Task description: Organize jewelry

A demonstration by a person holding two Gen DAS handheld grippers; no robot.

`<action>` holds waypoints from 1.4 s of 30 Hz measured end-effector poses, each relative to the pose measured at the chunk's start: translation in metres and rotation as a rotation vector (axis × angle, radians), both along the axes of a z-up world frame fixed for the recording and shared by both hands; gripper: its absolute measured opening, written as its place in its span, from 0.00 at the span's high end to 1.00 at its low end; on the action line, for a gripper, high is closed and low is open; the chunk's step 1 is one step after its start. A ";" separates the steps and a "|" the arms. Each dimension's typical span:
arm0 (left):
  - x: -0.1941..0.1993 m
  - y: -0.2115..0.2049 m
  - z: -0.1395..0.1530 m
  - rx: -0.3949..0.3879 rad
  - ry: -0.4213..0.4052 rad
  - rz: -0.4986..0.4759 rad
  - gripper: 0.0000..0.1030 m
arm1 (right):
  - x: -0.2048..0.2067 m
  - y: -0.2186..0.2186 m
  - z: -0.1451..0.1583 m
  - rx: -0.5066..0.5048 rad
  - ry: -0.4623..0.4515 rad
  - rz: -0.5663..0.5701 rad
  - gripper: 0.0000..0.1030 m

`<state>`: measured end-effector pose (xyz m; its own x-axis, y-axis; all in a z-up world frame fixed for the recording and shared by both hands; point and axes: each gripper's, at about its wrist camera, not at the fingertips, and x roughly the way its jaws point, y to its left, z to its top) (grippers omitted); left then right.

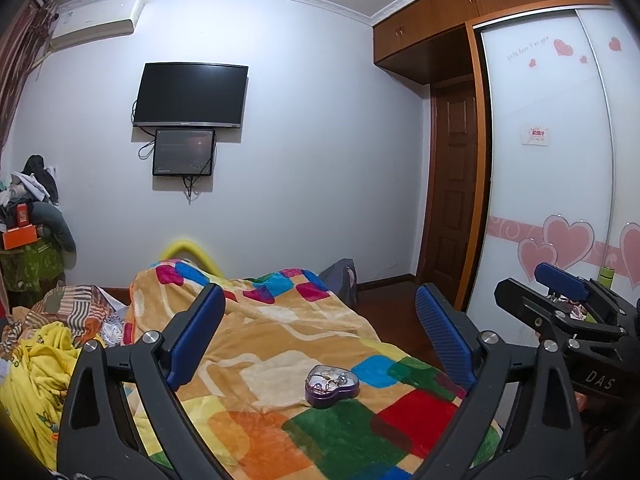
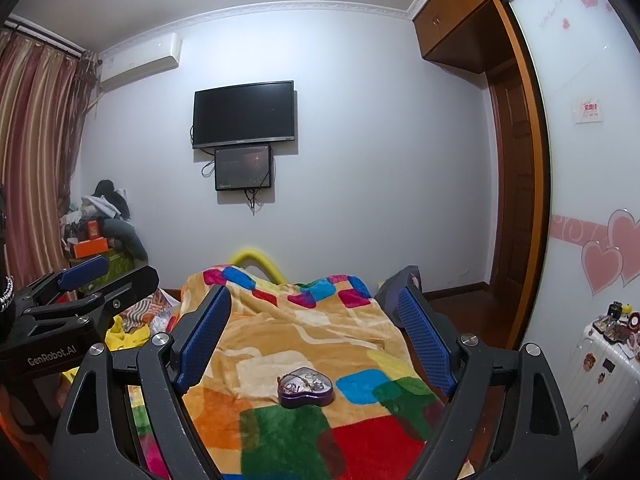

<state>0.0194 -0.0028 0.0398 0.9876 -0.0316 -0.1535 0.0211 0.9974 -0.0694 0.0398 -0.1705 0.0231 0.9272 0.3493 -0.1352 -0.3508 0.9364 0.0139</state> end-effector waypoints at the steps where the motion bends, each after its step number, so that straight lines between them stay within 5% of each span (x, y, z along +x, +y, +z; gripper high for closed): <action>1: 0.000 0.000 0.000 -0.002 0.000 -0.001 0.05 | -0.001 0.000 0.000 0.000 0.000 -0.001 0.19; 42: 0.008 -0.001 -0.004 -0.034 0.035 -0.052 0.01 | 0.002 -0.004 0.000 0.008 0.016 -0.004 0.19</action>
<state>0.0271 -0.0036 0.0361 0.9785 -0.0889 -0.1858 0.0703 0.9920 -0.1047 0.0422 -0.1749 0.0234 0.9264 0.3468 -0.1468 -0.3467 0.9376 0.0268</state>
